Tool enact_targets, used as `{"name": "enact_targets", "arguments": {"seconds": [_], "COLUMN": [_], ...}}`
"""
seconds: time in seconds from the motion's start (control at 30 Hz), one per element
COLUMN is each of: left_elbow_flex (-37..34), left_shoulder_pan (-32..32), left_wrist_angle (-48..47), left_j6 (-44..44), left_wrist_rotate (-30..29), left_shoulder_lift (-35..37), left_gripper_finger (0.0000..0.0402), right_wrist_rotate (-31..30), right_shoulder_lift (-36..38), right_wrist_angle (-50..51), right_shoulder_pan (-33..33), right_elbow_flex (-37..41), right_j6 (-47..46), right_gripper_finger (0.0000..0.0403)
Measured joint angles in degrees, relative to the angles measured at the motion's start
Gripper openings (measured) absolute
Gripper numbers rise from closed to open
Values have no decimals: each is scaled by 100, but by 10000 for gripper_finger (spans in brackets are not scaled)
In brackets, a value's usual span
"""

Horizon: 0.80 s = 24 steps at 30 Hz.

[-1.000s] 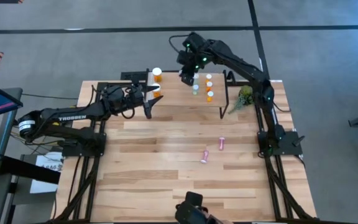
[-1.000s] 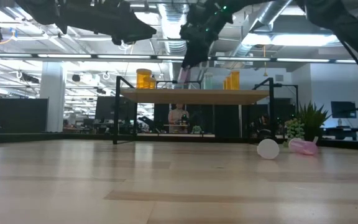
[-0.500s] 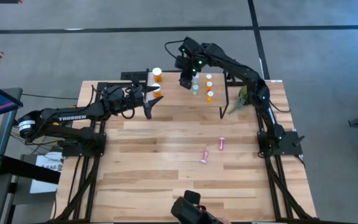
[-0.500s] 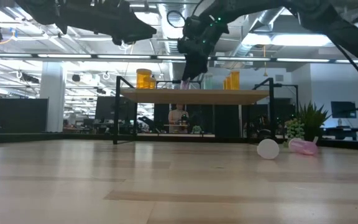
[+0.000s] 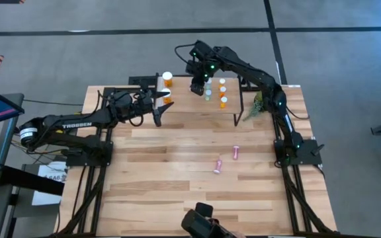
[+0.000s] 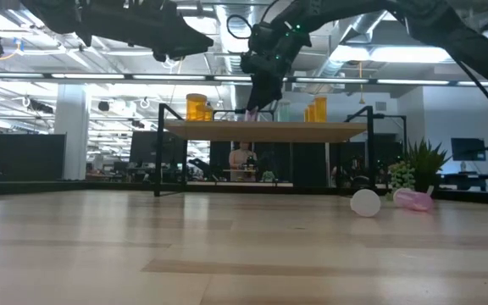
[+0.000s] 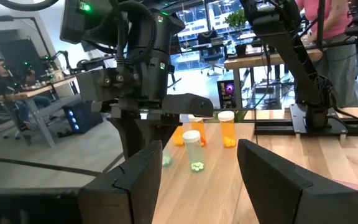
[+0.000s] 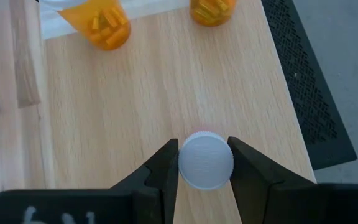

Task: Pick and place medicine bottles onto shelf by color
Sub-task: Put the bottom right pink pill bottle on the shelf, then put the top pink pill bottle on the shelf aligned with the pink pill bottle

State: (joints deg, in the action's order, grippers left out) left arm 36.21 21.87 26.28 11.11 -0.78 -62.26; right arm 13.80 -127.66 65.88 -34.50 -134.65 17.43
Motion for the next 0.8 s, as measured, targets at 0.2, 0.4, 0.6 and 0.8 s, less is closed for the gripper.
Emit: {"name": "enact_targets", "arguments": {"seconds": [0.2, 0.4, 0.6, 0.8], "left_elbow_flex": [0, 0, 0, 0], "left_shoulder_pan": [0, 0, 0, 0], "left_wrist_angle": [0, 1, 132, 159], "left_j6": [-22, -22, -17, -9], "left_wrist_rotate": [9, 33, 28, 26], "left_shoulder_lift": [-2, -93, -269, -264], "left_gripper_finger": [198, 198, 198, 198], "right_wrist_rotate": [-17, -20, -20, -30], "right_shoulder_lift": [0, 0, 0, 49], "right_wrist_angle": [-56, -100, -201, -51], "right_shoulder_pan": [29, 28, 28, 28], "right_elbow_flex": [2, 7, 7, 9], "right_j6": [2, 2, -44, -41], "right_gripper_finger": [156, 186, 203, 205]}}
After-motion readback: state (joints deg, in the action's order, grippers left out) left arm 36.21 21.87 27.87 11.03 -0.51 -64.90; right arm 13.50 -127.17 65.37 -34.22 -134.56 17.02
